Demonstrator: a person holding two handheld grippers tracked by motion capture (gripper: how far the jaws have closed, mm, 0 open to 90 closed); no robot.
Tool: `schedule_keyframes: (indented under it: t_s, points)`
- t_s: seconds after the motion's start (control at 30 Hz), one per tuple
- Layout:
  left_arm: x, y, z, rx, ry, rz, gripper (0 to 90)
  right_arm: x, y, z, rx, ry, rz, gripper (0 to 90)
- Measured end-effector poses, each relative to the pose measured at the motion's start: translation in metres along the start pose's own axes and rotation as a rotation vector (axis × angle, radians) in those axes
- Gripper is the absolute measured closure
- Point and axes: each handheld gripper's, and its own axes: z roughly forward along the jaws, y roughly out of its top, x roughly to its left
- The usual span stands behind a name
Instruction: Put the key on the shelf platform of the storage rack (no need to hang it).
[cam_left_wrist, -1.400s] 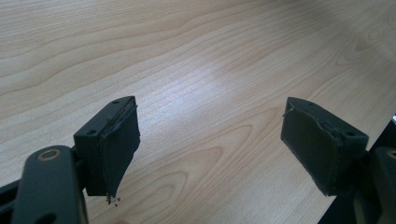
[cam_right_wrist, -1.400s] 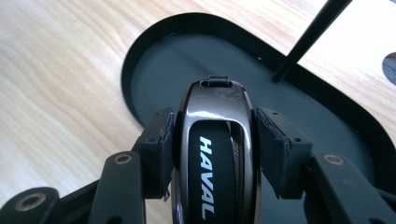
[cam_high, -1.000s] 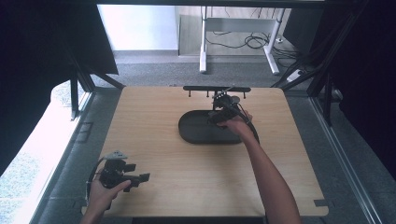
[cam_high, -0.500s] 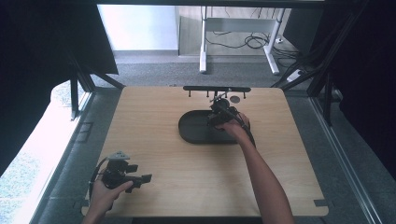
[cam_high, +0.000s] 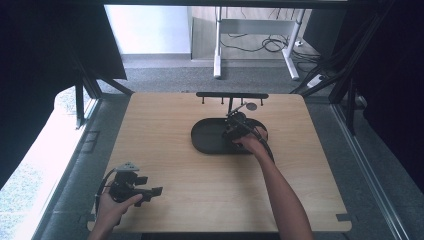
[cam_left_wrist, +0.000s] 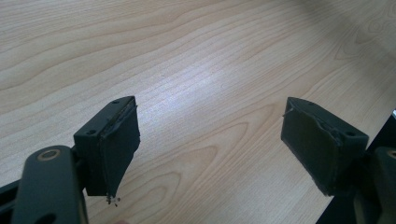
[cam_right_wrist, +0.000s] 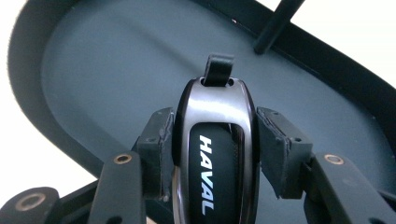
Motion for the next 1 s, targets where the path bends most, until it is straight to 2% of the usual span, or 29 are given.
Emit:
schedule_keyframes:
  t_s: [0.2, 0.53, 0.77, 0.87, 1.0]
  points:
    - [0.000, 0.000, 0.000, 0.001, -0.001, -0.001, 19.8, -0.003, -0.003, 0.006, 0.015, -0.001, 0.010, 49.3]
    - [0.001, 0.000, 0.000, 0.002, -0.001, 0.000, 19.8, -0.006, -0.011, 0.022, 0.042, -0.015, 0.000, 49.2]
    - [0.001, 0.000, 0.000, 0.002, 0.000, 0.000, 19.8, -0.008, -0.012, 0.028, 0.038, -0.024, 0.008, 49.1]
    - [0.001, 0.000, 0.000, 0.002, -0.001, 0.000, 19.8, -0.008, -0.014, 0.031, 0.034, -0.042, 0.001, 48.9]
    - [0.001, 0.000, 0.000, 0.002, -0.001, 0.000, 19.8, -0.007, -0.014, 0.030, 0.033, -0.038, 0.005, 47.8]
